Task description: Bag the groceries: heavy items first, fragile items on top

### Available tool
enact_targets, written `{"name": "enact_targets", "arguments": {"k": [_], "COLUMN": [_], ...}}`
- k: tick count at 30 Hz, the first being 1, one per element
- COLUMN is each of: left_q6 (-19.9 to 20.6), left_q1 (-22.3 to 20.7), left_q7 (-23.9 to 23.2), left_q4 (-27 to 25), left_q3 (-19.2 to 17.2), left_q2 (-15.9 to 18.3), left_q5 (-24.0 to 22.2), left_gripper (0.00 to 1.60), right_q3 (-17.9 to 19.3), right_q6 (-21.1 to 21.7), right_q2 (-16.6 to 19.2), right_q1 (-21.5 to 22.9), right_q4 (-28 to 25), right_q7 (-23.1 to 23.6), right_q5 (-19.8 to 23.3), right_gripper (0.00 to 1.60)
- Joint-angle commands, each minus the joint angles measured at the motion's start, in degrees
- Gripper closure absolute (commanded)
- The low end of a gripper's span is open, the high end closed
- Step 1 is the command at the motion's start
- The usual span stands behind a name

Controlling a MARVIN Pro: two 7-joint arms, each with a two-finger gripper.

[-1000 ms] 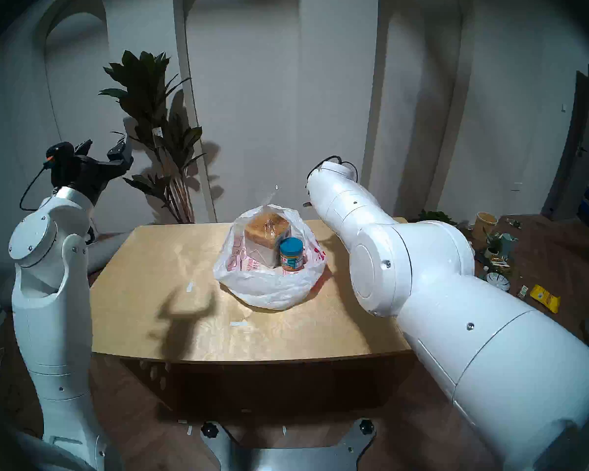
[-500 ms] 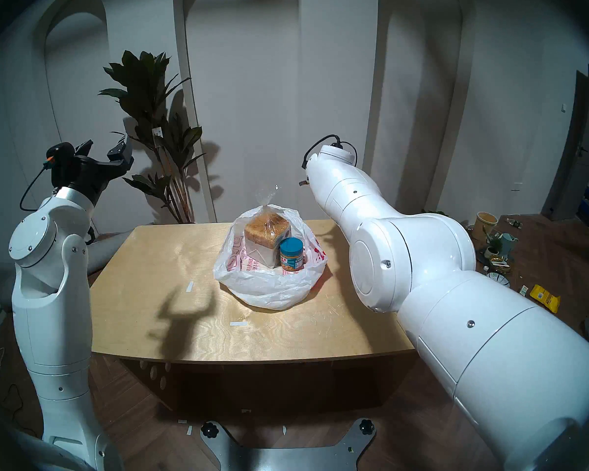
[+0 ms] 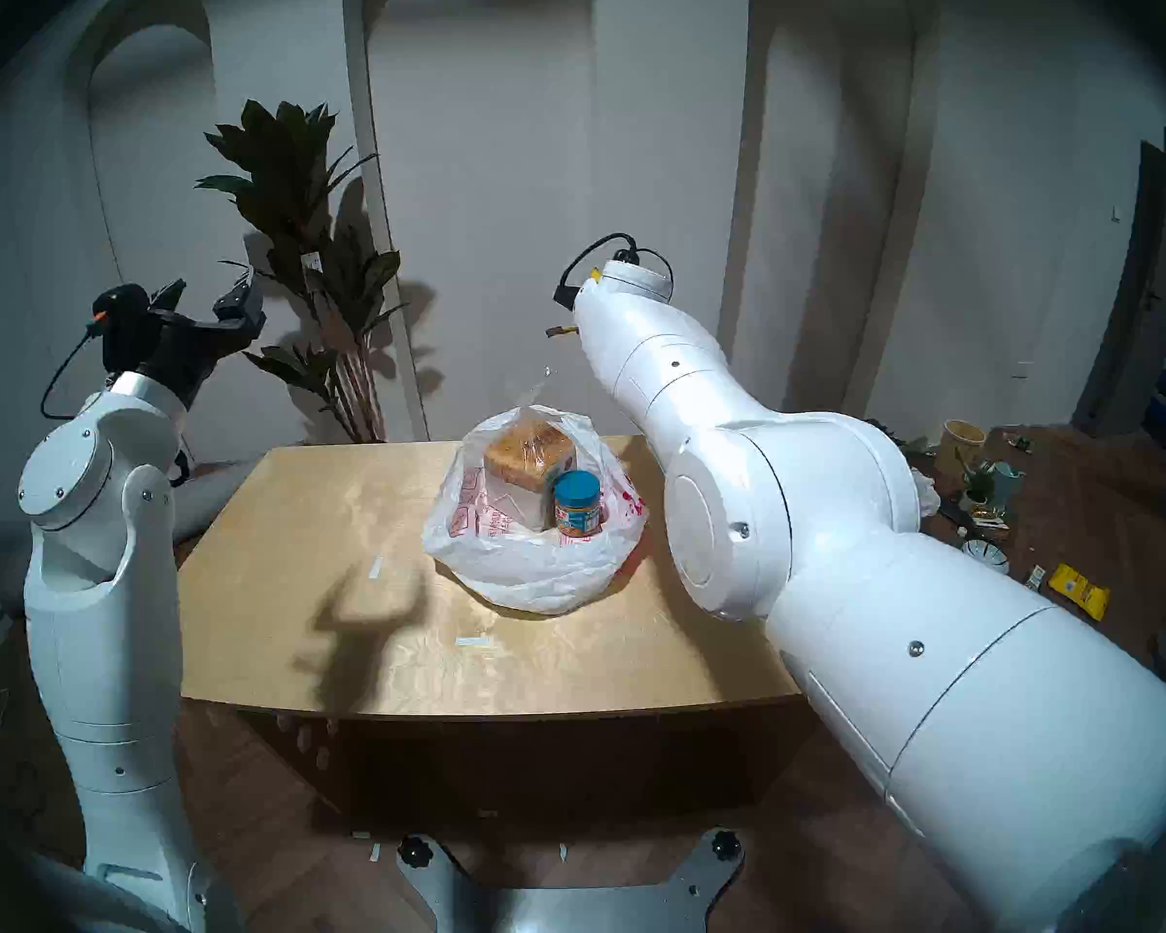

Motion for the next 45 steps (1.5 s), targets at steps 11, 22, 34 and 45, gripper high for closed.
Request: {"name": "enact_targets", "arguments": {"k": [11,22,34,45], "left_q6": [-0.17,-0.17,-0.18,-0.18], "left_q1": [-0.43,-0.37,-0.35,-0.32], "left_q7": [0.00,0.00,0.01,0.01], "left_q4": [-0.46,-0.37,-0.30,-0.25], "left_q3": [-0.10,-0.11,-0.12,-0.12], "left_q2": [0.29,0.37,0.51,0.65], "left_q5": [-0.29,-0.63,-0.98,-1.28], "left_gripper": [0.00,0.00,0.00,0.00], "right_q3": [-0.22,0.46,2.24,2.83], "right_q6": [1.34,3.56,6.83,11.91], "right_q2": [0.30,5.87,9.28,9.18], "right_q1": [0.29,0.17,0.17,-1.39], "right_q4": [-3.32,-4.16,-6.10,-6.69], "right_q7": [4.94,7.55,11.87,17.45], "right_q5": [1.60,2.46,4.10,5.91], "right_gripper": [1.60,1.60,1.60,1.60]}}
